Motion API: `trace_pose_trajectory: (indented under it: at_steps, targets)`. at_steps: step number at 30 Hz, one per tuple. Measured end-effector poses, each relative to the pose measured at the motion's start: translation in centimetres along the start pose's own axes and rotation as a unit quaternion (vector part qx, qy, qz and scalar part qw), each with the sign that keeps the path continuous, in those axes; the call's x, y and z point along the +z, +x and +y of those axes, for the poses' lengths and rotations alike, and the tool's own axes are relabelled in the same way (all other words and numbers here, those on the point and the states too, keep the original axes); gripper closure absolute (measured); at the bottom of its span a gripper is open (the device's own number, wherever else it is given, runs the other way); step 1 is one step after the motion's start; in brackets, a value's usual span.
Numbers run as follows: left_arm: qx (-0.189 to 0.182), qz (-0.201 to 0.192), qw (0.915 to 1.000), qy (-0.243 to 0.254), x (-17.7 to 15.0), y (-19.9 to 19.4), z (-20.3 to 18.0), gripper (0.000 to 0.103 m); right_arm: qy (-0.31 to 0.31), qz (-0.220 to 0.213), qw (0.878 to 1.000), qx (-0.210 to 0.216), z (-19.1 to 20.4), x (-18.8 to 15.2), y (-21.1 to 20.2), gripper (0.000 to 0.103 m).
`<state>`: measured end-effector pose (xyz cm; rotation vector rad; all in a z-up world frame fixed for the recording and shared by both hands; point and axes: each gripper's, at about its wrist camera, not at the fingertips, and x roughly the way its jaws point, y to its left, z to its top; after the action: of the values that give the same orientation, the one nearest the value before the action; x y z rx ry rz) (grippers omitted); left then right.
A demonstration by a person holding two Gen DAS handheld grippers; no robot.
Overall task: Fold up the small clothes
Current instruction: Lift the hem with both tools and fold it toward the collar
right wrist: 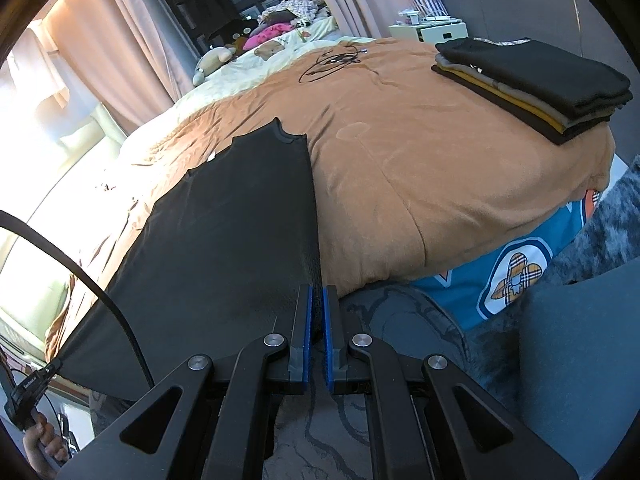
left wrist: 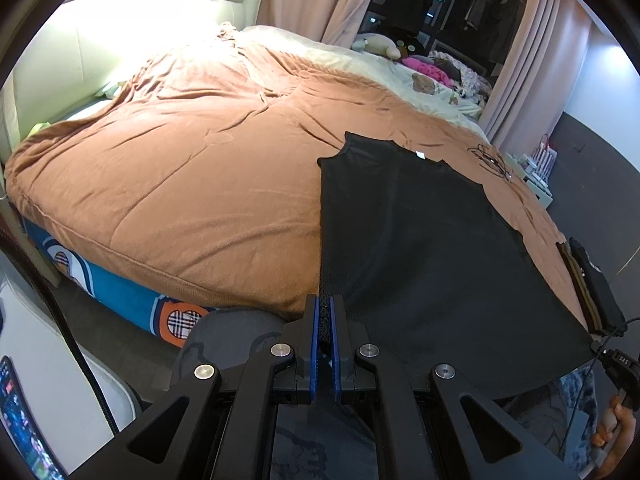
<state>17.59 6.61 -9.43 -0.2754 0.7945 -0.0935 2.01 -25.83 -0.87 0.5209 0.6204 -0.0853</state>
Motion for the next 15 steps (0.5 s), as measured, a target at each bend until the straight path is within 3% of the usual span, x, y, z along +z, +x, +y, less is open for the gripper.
trace_pose_trajectory:
  at_steps: [15]
  targets:
    - [0.030,0.020,0.9992,0.018,6.6,6.5,-0.9,0.098,-0.002,0.028,1.000,0.000,1.9,6.5,7.5,0.101]
